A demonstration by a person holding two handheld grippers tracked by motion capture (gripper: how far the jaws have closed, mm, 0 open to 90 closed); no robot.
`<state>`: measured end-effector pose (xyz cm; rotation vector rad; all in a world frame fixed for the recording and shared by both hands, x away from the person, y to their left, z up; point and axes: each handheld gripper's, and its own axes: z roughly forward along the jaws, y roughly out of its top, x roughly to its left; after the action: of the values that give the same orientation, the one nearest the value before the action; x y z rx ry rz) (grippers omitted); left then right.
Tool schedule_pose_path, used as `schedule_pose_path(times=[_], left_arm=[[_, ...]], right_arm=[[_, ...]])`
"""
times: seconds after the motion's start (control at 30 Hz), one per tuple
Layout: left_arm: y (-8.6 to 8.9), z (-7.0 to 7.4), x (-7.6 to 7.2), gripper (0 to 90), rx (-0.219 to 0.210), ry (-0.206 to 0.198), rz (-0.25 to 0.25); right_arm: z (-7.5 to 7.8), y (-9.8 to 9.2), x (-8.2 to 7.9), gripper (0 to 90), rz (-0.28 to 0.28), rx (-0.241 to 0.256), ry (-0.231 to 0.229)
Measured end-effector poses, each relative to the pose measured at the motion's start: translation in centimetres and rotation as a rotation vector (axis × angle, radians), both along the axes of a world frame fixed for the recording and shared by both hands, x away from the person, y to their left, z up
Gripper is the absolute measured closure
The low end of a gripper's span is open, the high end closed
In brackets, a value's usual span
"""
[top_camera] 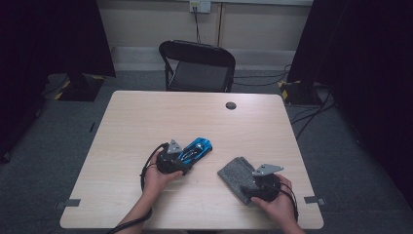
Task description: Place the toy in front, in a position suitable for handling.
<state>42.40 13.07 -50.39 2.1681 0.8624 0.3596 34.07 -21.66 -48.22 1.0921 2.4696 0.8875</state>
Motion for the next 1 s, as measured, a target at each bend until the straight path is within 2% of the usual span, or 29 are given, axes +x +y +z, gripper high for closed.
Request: schedule_pose_path(times=[0.1,0.2,0.3,0.33,0.37,0.47,0.67,0.8,0.87,1.0], left_arm=[[0.0,0.0,0.0,24.2,0.001,-0.001,-0.001],[0.0,0.0,0.0,24.2,0.000,0.001,0.001],[0.0,0.0,0.0,24.2,0.001,0.000,-0.001],[0.0,0.0,0.0,24.2,0.001,0.000,-0.001],[0.0,0.0,0.0,24.2,0.001,-0.001,0.000],[0.0,0.0,0.0,24.2,0.001,-0.001,-0.001],[0.0,0.0,0.0,24.1,0.002,-0.002,0.000],[0.0,0.0,0.0,24.2,0.002,-0.002,0.000],[0.0,0.0,0.0,24.2,0.003,-0.003,0.000],[0.0,0.0,0.0,24.2,0.002,-0.002,0.001]], right_arm=[[-0.5,0.1,0.2,30.2,-0.012,0.012,-0.007],[-0.6,0.3,0.3,34.8,-0.019,0.021,-0.014],[-0.5,0.4,0.6,45.0,-0.021,0.024,-0.021],[-0.5,0.4,0.6,45.0,-0.021,0.024,-0.021],[-0.5,0.5,0.9,50.7,-0.020,0.026,-0.024],[-0.5,0.7,1.3,56.5,-0.019,0.029,-0.031],[-0.4,0.9,2.1,67.5,-0.033,0.034,-0.016],[-0.3,1.0,2.3,70.0,-0.031,0.031,-0.014],[-0.2,0.9,2.7,72.2,-0.034,0.048,0.011],[-0.1,0.8,3.1,74.7,-0.027,0.058,0.028]])
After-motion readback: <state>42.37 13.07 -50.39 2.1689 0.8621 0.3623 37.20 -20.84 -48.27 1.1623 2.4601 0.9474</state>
